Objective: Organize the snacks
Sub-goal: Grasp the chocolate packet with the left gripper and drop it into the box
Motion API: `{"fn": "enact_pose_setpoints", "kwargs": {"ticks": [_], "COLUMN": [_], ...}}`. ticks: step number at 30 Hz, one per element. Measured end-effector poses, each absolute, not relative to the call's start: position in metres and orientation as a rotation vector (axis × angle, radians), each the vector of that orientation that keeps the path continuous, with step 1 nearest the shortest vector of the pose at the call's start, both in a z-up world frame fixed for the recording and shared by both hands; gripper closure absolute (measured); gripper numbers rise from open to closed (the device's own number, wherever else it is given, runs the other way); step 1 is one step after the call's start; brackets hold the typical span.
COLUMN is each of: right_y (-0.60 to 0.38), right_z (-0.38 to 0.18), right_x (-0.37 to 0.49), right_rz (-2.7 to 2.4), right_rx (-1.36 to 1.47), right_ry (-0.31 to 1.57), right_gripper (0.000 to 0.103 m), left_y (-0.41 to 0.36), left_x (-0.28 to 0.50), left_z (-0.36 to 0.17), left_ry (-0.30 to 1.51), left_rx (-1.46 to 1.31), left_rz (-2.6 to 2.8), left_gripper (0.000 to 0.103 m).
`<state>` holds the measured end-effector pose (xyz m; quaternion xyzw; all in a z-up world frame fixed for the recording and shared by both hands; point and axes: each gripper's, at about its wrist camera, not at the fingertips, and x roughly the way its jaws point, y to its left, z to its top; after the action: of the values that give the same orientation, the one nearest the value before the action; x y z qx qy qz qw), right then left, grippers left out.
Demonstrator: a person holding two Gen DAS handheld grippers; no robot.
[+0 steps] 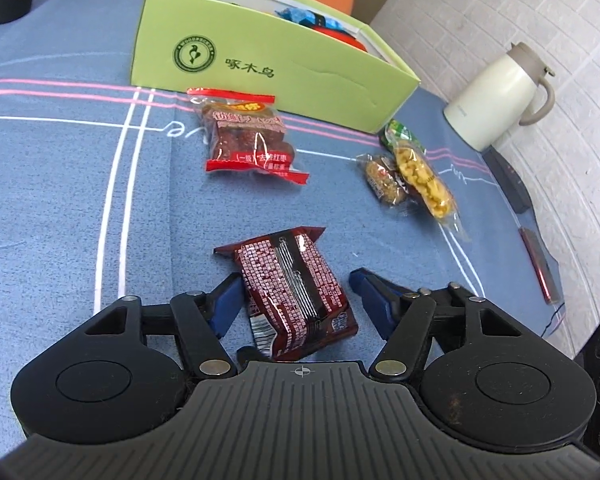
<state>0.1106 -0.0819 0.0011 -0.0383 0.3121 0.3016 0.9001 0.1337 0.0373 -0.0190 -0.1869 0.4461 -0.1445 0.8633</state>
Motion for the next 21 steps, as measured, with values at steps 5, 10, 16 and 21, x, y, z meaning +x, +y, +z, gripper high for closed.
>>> {"fn": "enact_pose_setpoints", "kwargs": {"ticks": [5,10,16,21], "right_y": [-0.074,-0.071,-0.043,-0.015], "right_z": [0.005,0.047,0.092,0.105], "right_x": [0.103,0.114,0.186,0.264], "right_rz": [0.64,0.645,0.65,0.675], "right_rx": [-0.125,-0.144,-0.193,-0.209], "right_ry": [0.636,0.551,0.434,0.434], "right_gripper": [0.028,0.028,0.028,0.028], "left_y": [0.038,0.05,0.071,0.092], "left_x": [0.128,0.133,0.198,0.272], "left_z": [-0.017,0.018,0.074,0.097], "left_ry": [0.91,0.818,0.688,0.671], "left_rx": [-0.354,-0.405,-0.379,-0.36], "left_rz": [-0.32,-0.372,-0.372,-0.304], "left_gripper": [0.076,0.076,0.076,0.076]}}
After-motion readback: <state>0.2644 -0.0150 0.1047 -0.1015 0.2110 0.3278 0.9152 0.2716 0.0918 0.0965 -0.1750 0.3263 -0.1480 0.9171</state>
